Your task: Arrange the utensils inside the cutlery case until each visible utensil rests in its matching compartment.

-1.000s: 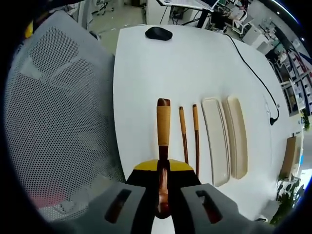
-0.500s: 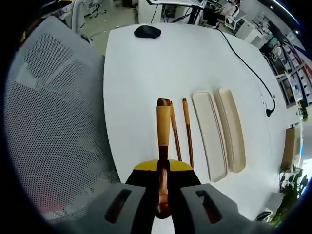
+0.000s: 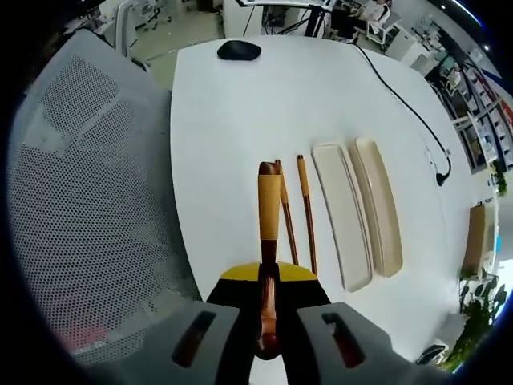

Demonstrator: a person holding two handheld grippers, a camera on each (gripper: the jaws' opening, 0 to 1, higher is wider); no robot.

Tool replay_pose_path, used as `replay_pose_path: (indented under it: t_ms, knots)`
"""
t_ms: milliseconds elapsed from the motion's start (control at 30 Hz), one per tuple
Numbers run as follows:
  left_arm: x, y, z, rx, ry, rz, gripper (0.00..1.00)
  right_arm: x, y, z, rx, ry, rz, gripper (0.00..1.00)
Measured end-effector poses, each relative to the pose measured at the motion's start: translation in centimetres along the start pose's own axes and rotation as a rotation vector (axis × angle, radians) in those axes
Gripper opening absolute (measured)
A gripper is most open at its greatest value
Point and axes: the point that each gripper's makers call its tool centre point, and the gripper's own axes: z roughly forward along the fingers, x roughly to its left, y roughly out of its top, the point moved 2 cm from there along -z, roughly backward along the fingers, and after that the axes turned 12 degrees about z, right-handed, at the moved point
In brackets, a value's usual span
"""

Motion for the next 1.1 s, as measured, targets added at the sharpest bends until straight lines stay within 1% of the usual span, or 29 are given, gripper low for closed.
replay_pose_path:
  t_ms: [67,100,200,233,367,467,533,600,767,900,967,1100]
  knots:
    - [-0.1,-0.3,-0.1,0.012,0.001,-0.008,0.81,0.1,0.1,-0.3,0.002,-0.011,-0.035,0.01]
    - [-0.1,-0.4,-0.1,0.018,0.002,-0.007,0.82,-0.4,0.3,-0.3,-0.002,-0.018,-0.045,0.01]
    - [0.0,-0.6,-0.1,0.02,0.007,-0.016,0.82,-0.7,1.0,-1.2,-0.018,-0.016,-0.049,0.01]
    - [0.0,-0.7,-0.1,0.023,0.005,-0.019,0.82,-0.5,1.1,-1.5,-0.026,-0.02,-0.053,0.01]
    - [0.4,-0.8,-0.3,0.035,0.012,-0.005,0.82,-0.5,1.2,-1.7,-0.038,-0.017,-0.04,0.01]
    - [1.0,-0.9,-0.6,0.044,0.027,-0.029,0.81,-0.4,1.2,-1.8,-0.042,-0.012,-0.032,0.01]
    - [1.3,-0.7,-0.9,0.038,0.038,-0.035,0.81,-0.1,1.2,-1.9,-0.047,-0.008,-0.04,0.01]
    - [1.5,-0.6,-1.0,0.039,0.042,-0.049,0.81,-0.4,1.3,-1.9,-0.052,-0.013,-0.048,0.01]
    - [1.6,-0.7,-1.0,0.052,0.036,-0.021,0.81,-1.2,1.6,-2.2,-0.067,-0.024,-0.047,0.01]
    - [1.7,-0.7,-0.8,0.054,0.033,-0.019,0.81,-2.1,1.8,-2.7,-0.076,-0.038,-0.042,0.01]
    - [1.7,-0.5,-0.6,0.048,0.026,-0.016,0.81,-2.7,1.9,-3.1,-0.08,-0.05,-0.043,0.01]
    - [1.7,-0.4,0.1,0.059,0.007,0.003,0.81,-3.5,2.0,-3.9,-0.09,-0.063,-0.037,0.01]
